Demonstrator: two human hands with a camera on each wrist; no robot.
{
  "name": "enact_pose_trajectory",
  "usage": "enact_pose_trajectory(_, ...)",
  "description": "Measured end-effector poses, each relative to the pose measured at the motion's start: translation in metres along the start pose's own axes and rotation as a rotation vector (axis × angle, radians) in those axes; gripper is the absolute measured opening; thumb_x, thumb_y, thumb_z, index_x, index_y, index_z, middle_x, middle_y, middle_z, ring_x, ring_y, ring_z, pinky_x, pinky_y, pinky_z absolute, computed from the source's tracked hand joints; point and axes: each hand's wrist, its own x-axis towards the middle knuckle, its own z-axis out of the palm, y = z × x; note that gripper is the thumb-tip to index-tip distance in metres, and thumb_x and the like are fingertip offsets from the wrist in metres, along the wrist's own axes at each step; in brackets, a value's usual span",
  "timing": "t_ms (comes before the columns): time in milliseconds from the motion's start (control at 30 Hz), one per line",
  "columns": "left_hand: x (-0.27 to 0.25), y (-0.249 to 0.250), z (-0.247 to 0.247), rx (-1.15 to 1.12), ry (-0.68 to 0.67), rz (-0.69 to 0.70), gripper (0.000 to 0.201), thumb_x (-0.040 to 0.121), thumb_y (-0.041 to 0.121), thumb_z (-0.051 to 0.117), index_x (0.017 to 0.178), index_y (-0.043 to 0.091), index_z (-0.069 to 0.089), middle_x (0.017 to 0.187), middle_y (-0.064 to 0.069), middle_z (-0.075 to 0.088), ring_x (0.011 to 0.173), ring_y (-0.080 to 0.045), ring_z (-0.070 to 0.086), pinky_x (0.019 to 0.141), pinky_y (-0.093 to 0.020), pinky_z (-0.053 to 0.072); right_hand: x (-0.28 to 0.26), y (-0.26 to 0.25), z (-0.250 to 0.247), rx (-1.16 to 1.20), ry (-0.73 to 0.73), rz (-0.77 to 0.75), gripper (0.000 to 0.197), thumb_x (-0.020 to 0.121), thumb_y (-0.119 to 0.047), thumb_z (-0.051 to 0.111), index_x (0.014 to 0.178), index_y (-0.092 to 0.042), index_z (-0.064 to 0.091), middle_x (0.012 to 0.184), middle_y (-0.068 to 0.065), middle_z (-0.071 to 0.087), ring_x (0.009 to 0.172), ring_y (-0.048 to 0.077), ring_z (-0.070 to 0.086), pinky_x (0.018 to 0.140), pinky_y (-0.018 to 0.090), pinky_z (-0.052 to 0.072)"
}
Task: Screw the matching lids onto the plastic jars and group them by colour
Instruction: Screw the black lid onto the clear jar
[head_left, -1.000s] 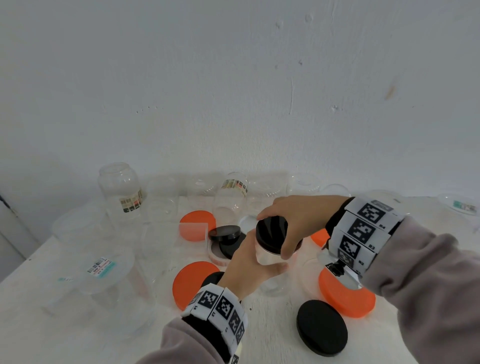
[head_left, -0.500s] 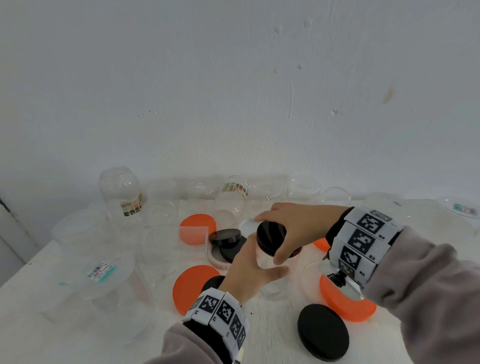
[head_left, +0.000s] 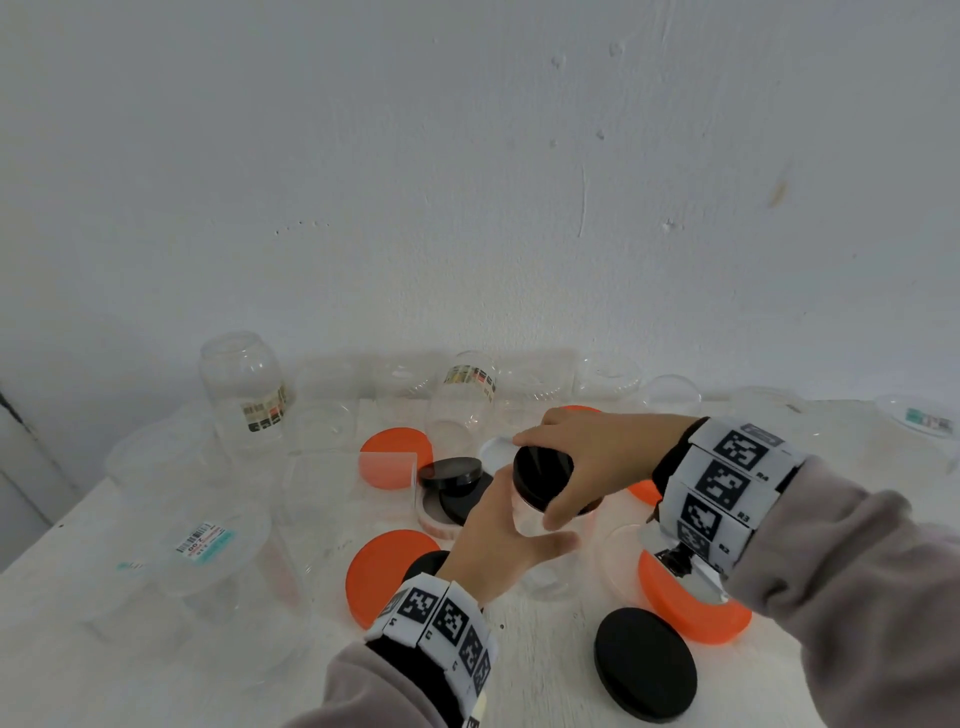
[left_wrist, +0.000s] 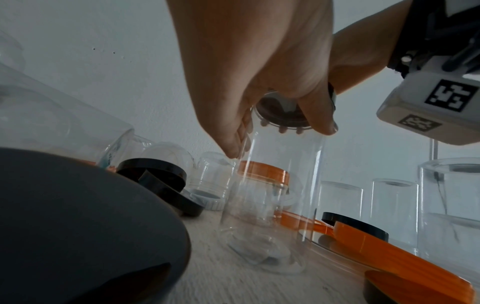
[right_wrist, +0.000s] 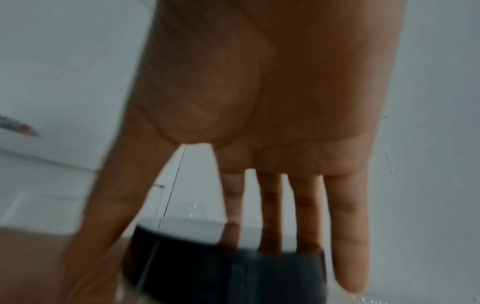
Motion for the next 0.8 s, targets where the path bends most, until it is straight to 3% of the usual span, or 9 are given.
enact_pose_trajectory(67,0.000,-0.001,0.000,-0.008,0.007,0.004,0.081,0.070,0.035,0.084,0.137,0.026,0.039,0.128,0.017,0.055,0.121,0.002,0.049,0.105,-0.026,0.040,-0.001,0.001,-0.005,-0.003,-0.033,-0.034,0.089,0.072,-0.048,0.076,0.147,-0.036,0.028,0.121,-0.012,0.035,0.120,0.015,0.039,0.101,0.036,0.042)
enact_pose_trajectory(167,0.000,-0.001,0.001,-0.006,0.006,0.004,0.082,0.070,0.035,0.084,0.137,0.027,0.039,0.128,0.016,0.055,0.121,0.001,0.049,0.104,-0.024,0.039,-0.002,0.002,-0.008,0.013,-0.006,-0.057,0.077,0.071,-0.052,0.076,0.138,-0.036,0.041,0.118,-0.012,0.041,0.113,0.012,0.042,0.097,0.033,0.043)
enact_pose_trajectory(267,0.000,-0.001,0.000,0.000,-0.003,0.000,0.079,0.070,0.037,0.083,0.135,0.028,0.039,0.126,0.017,0.056,0.119,0.001,0.050,0.099,-0.021,0.041,-0.001,0.002,-0.003,-0.006,0.068,-0.026,0.056,0.068,-0.068,0.069,0.106,-0.029,0.055,0.103,-0.008,0.053,0.095,0.015,0.054,0.079,0.031,0.049)
enact_pose_trajectory(400,0.000,0.000,0.000,0.015,-0.001,0.002,0.077,0.070,0.039,0.083,0.134,0.029,0.040,0.125,0.018,0.056,0.119,0.003,0.049,0.093,-0.016,0.039,0.001,-0.002,0.004,-0.099,0.127,0.052,0.070,0.068,-0.080,0.057,0.105,-0.021,0.049,0.099,-0.004,0.051,0.081,0.012,0.051,0.060,0.024,0.035)
enact_pose_trajectory(467,0.000,0.000,-0.001,0.008,-0.004,0.004,0.079,0.070,0.038,0.083,0.135,0.030,0.039,0.127,0.019,0.055,0.120,0.004,0.048,0.095,-0.017,0.038,0.001,-0.003,0.000,-0.071,0.099,0.060,0.068,0.068,-0.077,0.060,0.107,-0.023,0.048,0.100,-0.005,0.050,0.084,0.012,0.052,0.064,0.024,0.040)
enact_pose_trajectory(533,0.000,-0.001,-0.001,0.004,-0.004,0.005,0.080,0.071,0.037,0.083,0.137,0.030,0.038,0.128,0.019,0.055,0.120,0.004,0.048,0.100,-0.021,0.039,0.000,-0.003,-0.005,-0.020,0.022,0.043,0.068,0.068,-0.066,0.070,0.119,-0.026,0.048,0.109,-0.006,0.048,0.098,0.016,0.053,0.080,0.031,0.049)
enact_pose_trajectory(600,0.000,-0.001,0.000,-0.006,0.000,0.006,0.080,0.071,0.035,0.083,0.137,0.028,0.039,0.128,0.018,0.055,0.120,0.004,0.048,0.104,-0.024,0.039,-0.002,-0.002,-0.009,0.005,-0.034,0.009,0.077,0.070,-0.053,0.076,0.136,-0.033,0.040,0.117,-0.010,0.040,0.111,0.016,0.046,0.094,0.036,0.047)
enact_pose_trajectory(667,0.001,-0.002,0.001,-0.015,0.000,0.005,0.081,0.070,0.035,0.084,0.137,0.028,0.039,0.129,0.017,0.055,0.122,0.002,0.048,0.106,-0.026,0.039,-0.005,-0.001,-0.009,0.019,-0.029,-0.012,0.085,0.072,-0.049,0.076,0.144,-0.034,0.033,0.118,-0.012,0.036,0.113,0.013,0.042,0.096,0.034,0.044)
enact_pose_trajectory(800,0.000,-0.001,0.000,-0.015,0.004,0.003,0.081,0.070,0.036,0.084,0.136,0.030,0.039,0.128,0.017,0.055,0.121,0.001,0.049,0.103,-0.025,0.040,-0.007,0.000,-0.005,0.030,0.043,-0.026,0.069,0.072,-0.057,0.072,0.131,-0.030,0.048,0.116,-0.007,0.045,0.105,0.015,0.049,0.088,0.031,0.047)
